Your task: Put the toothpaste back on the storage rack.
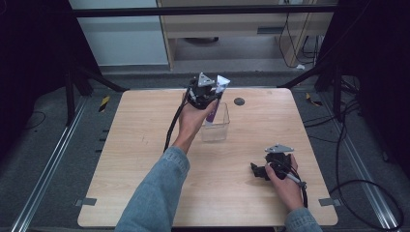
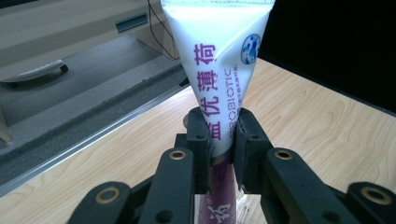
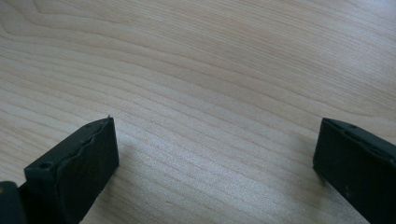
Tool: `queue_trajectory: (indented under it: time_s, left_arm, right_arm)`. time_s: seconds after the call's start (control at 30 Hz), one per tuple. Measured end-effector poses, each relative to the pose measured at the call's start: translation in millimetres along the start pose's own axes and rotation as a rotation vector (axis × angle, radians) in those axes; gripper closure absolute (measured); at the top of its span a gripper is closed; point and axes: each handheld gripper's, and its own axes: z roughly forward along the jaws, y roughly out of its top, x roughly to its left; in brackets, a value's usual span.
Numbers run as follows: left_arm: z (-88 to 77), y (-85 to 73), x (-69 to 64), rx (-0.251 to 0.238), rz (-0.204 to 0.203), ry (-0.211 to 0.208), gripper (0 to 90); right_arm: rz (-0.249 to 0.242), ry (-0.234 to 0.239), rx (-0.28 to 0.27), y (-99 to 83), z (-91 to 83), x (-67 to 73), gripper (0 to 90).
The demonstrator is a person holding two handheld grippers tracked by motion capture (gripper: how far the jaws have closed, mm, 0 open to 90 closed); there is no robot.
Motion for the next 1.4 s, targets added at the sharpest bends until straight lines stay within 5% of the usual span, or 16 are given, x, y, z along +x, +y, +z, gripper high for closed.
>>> queue_trajectory:
  time_s: [1.4]
  left_arm:
    - [4.2, -48.4, 5.1, 0.019, -0.012, -0.028, 77.7]
  right_arm:
    - [0.018, 0.006, 0.004, 0.6, -0.5, 1.0, 0.4]
